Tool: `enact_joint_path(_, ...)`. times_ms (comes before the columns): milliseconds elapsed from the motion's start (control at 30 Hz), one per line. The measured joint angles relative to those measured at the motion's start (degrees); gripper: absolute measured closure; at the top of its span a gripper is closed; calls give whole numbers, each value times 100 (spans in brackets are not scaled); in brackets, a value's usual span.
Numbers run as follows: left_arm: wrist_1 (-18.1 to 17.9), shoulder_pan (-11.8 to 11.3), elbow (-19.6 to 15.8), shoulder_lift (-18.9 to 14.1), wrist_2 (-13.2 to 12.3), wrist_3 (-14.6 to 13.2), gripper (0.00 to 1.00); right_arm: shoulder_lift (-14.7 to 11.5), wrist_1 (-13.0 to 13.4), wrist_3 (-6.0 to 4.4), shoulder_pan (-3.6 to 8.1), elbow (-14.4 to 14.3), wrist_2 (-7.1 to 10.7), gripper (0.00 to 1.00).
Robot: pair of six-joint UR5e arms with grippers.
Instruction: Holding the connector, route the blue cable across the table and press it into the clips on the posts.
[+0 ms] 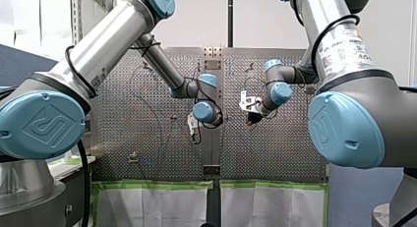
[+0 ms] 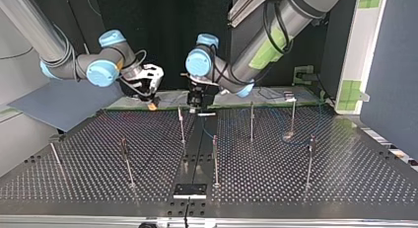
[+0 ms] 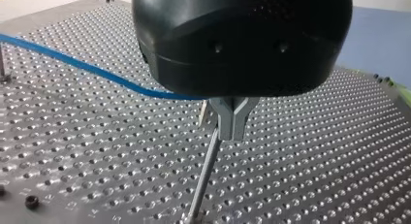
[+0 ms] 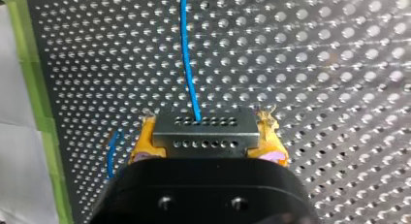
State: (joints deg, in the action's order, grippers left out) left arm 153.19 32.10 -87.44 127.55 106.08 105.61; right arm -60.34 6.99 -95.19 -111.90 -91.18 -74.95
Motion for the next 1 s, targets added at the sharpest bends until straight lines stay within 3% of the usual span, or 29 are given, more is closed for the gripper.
enact_joint_path(233,20,-126,72,92,-111,8,100,52,-9,-16,58,155,13,100)
enact_joint_path(467,275,-276,429,379,-218,11,100,257,-9,-18,103,290,15,100)
enact_joint_path(667,501,-501,734,413,-344,12,100,309,-4,-19,177,442,22,100)
enact_joint_path(933,676,-587,1082,414,-368,3,100,323,2,-19,291,617,69,100)
enact_joint_path(1000,741,-590,1163,414,-368,-4,96,326,3,-19,311,638,89,100)
